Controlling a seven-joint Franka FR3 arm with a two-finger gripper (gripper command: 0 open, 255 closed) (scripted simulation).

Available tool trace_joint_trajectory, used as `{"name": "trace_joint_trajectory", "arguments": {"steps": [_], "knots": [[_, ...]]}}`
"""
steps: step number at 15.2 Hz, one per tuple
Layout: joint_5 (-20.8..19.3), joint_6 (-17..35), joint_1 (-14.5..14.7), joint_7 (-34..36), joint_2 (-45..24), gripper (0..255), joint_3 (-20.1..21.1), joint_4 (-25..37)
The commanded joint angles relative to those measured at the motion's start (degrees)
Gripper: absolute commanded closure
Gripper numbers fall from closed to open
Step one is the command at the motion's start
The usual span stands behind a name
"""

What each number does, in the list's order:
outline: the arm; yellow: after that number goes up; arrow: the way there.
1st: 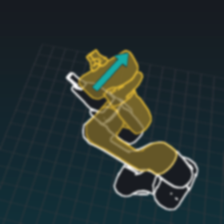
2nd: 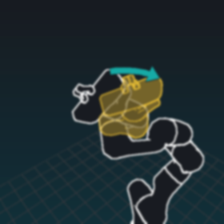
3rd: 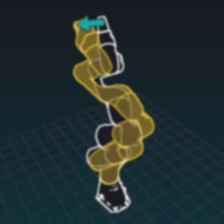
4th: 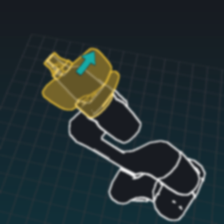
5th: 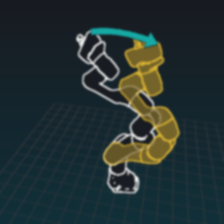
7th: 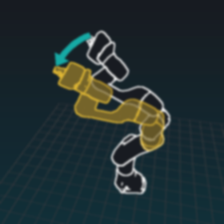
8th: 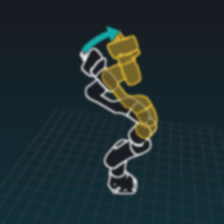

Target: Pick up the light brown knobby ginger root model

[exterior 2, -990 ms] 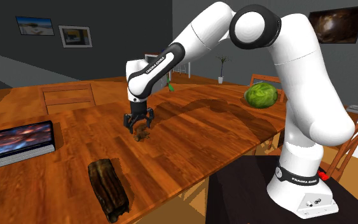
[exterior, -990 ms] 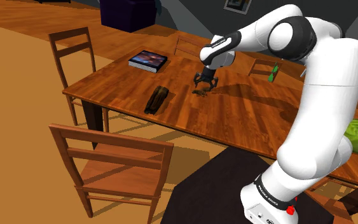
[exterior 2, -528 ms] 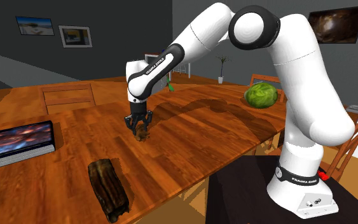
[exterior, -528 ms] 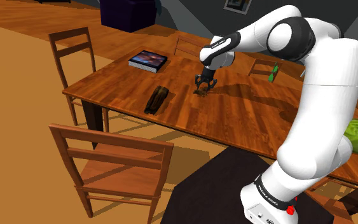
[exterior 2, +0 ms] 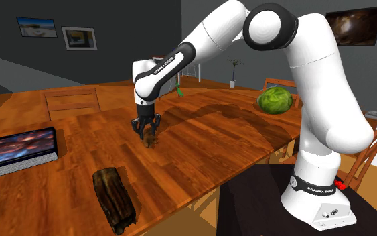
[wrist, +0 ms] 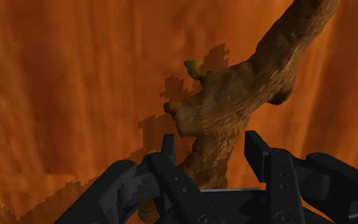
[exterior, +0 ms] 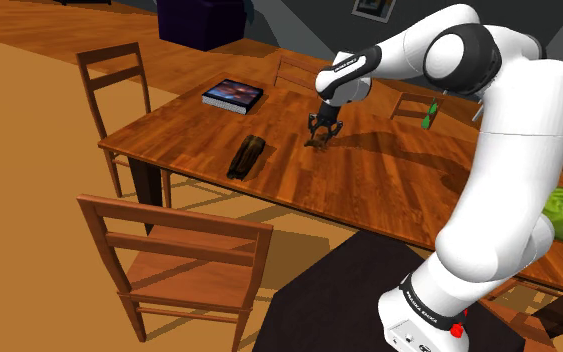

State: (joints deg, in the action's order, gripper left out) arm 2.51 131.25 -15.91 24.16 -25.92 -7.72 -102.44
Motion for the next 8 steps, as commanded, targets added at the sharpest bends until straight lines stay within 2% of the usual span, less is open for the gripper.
{"name": "trace_joint_trajectory", "arguments": {"steps": [1,8], "knots": [[-0.14,-1.34,0.09,0.12,0.81,255,-0.06,0.53],[-0.56,-5.73,0.24,0.3,3.4,255,-0.28,2.35]]}}
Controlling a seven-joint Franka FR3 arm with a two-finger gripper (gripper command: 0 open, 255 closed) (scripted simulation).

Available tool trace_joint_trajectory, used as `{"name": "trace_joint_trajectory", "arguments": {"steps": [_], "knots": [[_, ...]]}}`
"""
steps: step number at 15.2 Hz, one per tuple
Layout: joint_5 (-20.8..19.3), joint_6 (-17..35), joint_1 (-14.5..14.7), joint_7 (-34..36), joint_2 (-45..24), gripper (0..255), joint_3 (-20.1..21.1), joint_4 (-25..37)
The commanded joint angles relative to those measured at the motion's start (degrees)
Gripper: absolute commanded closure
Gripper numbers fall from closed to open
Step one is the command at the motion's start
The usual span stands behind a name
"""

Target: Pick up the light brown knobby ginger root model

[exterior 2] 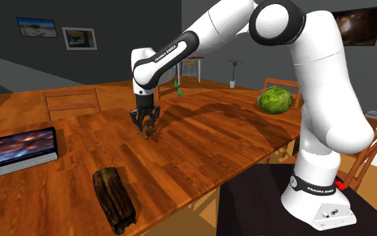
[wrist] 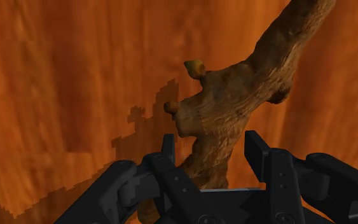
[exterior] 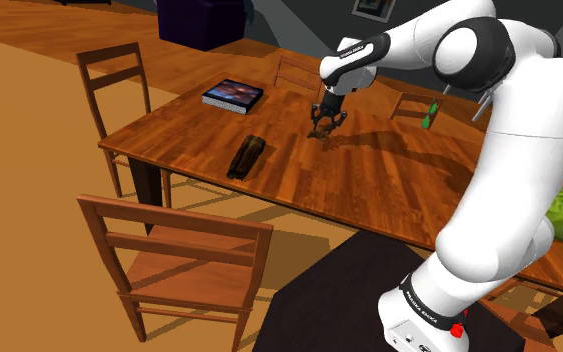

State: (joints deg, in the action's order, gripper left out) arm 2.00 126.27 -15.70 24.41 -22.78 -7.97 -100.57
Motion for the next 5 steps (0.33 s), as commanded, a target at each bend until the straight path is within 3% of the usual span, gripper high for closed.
{"name": "trace_joint_trajectory", "arguments": {"steps": [1,5], "knots": [[-0.11,-1.39,0.05,0.08,0.6,255,-0.05,0.79],[-0.22,-2.79,0.08,0.12,1.28,255,-0.1,1.51]]}}
